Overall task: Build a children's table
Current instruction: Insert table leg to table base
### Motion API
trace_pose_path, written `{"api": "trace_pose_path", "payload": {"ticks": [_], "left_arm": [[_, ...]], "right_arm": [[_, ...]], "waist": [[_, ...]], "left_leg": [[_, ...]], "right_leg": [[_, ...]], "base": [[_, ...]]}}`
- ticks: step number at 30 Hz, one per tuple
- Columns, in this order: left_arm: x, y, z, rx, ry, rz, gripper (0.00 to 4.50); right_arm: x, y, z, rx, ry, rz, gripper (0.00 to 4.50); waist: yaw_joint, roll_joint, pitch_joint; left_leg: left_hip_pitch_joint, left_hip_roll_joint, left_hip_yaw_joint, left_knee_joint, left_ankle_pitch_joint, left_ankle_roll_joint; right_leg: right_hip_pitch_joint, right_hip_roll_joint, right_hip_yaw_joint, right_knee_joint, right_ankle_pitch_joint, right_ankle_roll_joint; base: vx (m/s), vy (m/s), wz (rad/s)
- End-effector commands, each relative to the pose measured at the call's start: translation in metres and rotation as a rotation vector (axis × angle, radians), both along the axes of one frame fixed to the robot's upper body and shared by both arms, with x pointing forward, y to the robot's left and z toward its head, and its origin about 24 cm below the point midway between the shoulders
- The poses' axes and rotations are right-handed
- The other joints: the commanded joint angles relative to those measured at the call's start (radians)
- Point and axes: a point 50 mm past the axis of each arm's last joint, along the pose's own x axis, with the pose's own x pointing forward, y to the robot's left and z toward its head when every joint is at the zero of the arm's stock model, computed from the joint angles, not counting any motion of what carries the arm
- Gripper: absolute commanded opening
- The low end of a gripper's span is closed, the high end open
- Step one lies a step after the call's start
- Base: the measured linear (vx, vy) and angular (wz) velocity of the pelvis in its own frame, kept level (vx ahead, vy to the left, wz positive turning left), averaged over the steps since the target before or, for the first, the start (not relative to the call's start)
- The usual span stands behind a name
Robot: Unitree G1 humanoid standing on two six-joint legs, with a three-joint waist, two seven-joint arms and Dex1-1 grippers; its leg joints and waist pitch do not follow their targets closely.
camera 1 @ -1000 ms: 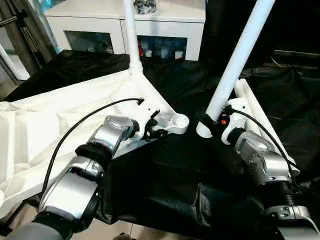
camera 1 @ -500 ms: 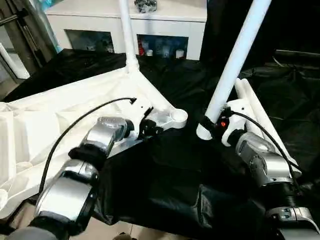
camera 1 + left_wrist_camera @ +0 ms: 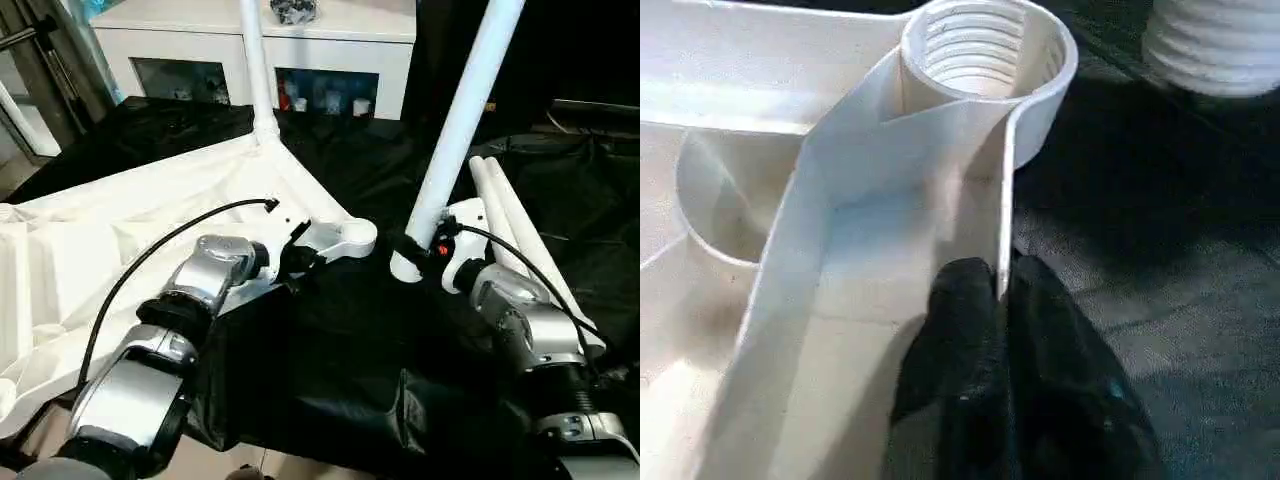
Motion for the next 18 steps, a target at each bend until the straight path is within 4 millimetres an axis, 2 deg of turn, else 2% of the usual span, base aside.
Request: {"api": "trace_pose_path", "payload": {"ticks": [1, 2, 4, 5, 6, 7, 8, 9, 11, 12, 14, 15, 16, 17, 18], "left_arm": [[-0.016, 0.002, -0.012, 0.023, 0.037, -0.158, 0.04], [-0.021, 0.003, -0.014, 0.031, 0.044, -0.2, 0.04], [-0.029, 0.007, -0.016, 0.033, 0.061, -0.272, 0.0], [-0.033, 0.007, -0.016, 0.025, 0.057, -0.3, 0.0], [-0.036, 0.008, -0.016, 0.014, 0.059, -0.323, 0.0], [-0.036, 0.008, -0.016, 0.014, 0.059, -0.323, 0.0], [-0.039, 0.009, -0.015, 0.01, 0.058, -0.337, 0.0], [-0.041, 0.01, -0.015, 0.016, 0.053, -0.347, 0.0], [-0.043, 0.012, -0.014, 0.026, 0.035, -0.361, 0.0], [-0.045, 0.013, -0.014, 0.031, 0.023, -0.369, 0.0], [-0.046, 0.014, -0.013, 0.034, -0.002, -0.371, 0.0], [-0.047, 0.015, -0.011, 0.025, -0.008, -0.368, 0.0], [-0.047, 0.015, -0.01, 0.015, -0.016, -0.356, 0.0], [-0.047, 0.016, -0.009, 0.009, -0.021, -0.344, 0.0], [-0.048, 0.016, -0.007, 0.003, -0.024, -0.339, 0.0]], "right_arm": [[-0.004, 0.01, 0.032, 0.124, -0.077, 0.155, 1.92], [-0.006, 0.012, 0.037, 0.139, -0.084, 0.196, 1.92], [-0.009, 0.014, 0.044, 0.156, -0.091, 0.257, 1.91], [-0.01, 0.014, 0.046, 0.16, -0.092, 0.273, 1.91], [-0.011, 0.014, 0.046, 0.158, -0.093, 0.291, 1.91], [-0.011, 0.014, 0.046, 0.158, -0.093, 0.291, 1.91], [-0.01, 0.014, 0.046, 0.147, -0.092, 0.297, 1.91], [-0.009, 0.014, 0.042, 0.13, -0.083, 0.296, 1.91], [-0.008, 0.013, 0.035, 0.098, -0.061, 0.285, 1.91], [-0.007, 0.013, 0.031, 0.079, -0.046, 0.278, 1.91], [-0.009, 0.015, 0.024, 0.069, -0.019, 0.282, 1.91], [-0.01, 0.017, 0.021, 0.071, -0.006, 0.291, 1.91], [-0.011, 0.02, 0.019, 0.071, 0.006, 0.305, 1.91], [-0.012, 0.022, 0.017, 0.072, 0.017, 0.316, 1.91], [-0.013, 0.025, 0.016, 0.073, 0.025, 0.329, 1.91]], "waist": [[0.001, -0.005, -0.088], [0.004, -0.005, -0.089], [0.006, -0.005, -0.088], [0.005, -0.004, -0.085], [0.006, -0.01, -0.085], [0.008, -0.007, -0.081], [0.009, -0.007, -0.078], [0.007, -0.013, -0.073], [0.009, -0.02, -0.075], [0.007, -0.017, -0.074], [0.005, -0.038, -0.072], [0.007, -0.034, -0.073], [0.006, -0.052, -0.073], [0.007, -0.063, -0.073], [0.011, -0.055, -0.074]], "left_leg": [[-0.006, 0.005, 0.0, -0.054, -0.045, 0.072], [-0.008, 0.007, -0.002, -0.055, -0.038, 0.086], [-0.005, 0.015, 0.0, -0.055, -0.031, 0.092], [-0.001, 0.014, 0.004, -0.056, -0.05, 0.085], [0.002, 0.015, 0.005, -0.057, -0.065, 0.078], [0.001, 0.015, 0.005, -0.06, -0.091, 0.063], [0.006, 0.016, 0.006, -0.063, -0.116, 0.044], [0.009, 0.017, 0.006, -0.066, -0.136, 0.032], [0.01, 0.016, 0.007, -0.068, -0.131, 0.023], [0.011, 0.015, 0.008, -0.068, -0.132, 0.021], [0.0, 0.014, 0.005, -0.072, -0.114, 0.021], [0.004, 0.015, 0.007, -0.071, -0.111, 0.023], [0.002, 0.015, 0.008, -0.072, -0.104, 0.027], [0.001, 0.015, 0.008, -0.072, -0.085, 0.032], [0.001, 0.017, 0.006, -0.073, -0.071, 0.036]], "right_leg": [[0.083, -0.061, 0.039, -0.064, 0.057, -0.256], [0.086, -0.06, 0.04, -0.06, 0.08, -0.259], [0.08, -0.061, 0.039, -0.056, 0.1, -0.264], [0.074, -0.061, 0.039, -0.061, 0.064, -0.264], [0.072, -0.063, 0.039, -0.064, 0.032, -0.263], [0.071, -0.066, 0.04, -0.069, -0.036, -0.255], [0.067, -0.067, 0.041, -0.074, -0.102, -0.241], [0.064, -0.069, 0.043, -0.079, -0.161, -0.23], [0.063, -0.07, 0.045, -0.081, -0.198, -0.211], [0.061, -0.069, 0.045, -0.083, -0.206, -0.207], [0.067, -0.072, 0.043, -0.082, -0.237, -0.179], [0.062, -0.074, 0.045, -0.085, -0.248, -0.169], [0.065, -0.073, 0.044, -0.085, -0.243, -0.166], [0.066, -0.072, 0.043, -0.081, -0.225, -0.161], [0.064, -0.075, 0.044, -0.075, -0.213, -0.161]], "base": [[0.0, 0.0, 0.0], [0.0, 0.0, 0.0], [0.0, 0.0, 0.0], [0.0, 0.0, 0.0], [0.0, 0.0, 0.0], [0.0, 0.0, 0.0], [0.0, 0.0, 0.0], [0.0, 0.0, 0.0], [0.0, 0.0, 0.0], [0.0, 0.0, 0.0], [0.0, 0.0, 0.0], [0.0, 0.0, 0.0], [0.0, 0.0, 0.0], [0.0, 0.0, 0.0], [0.0, 0.0, 0.0]]}}
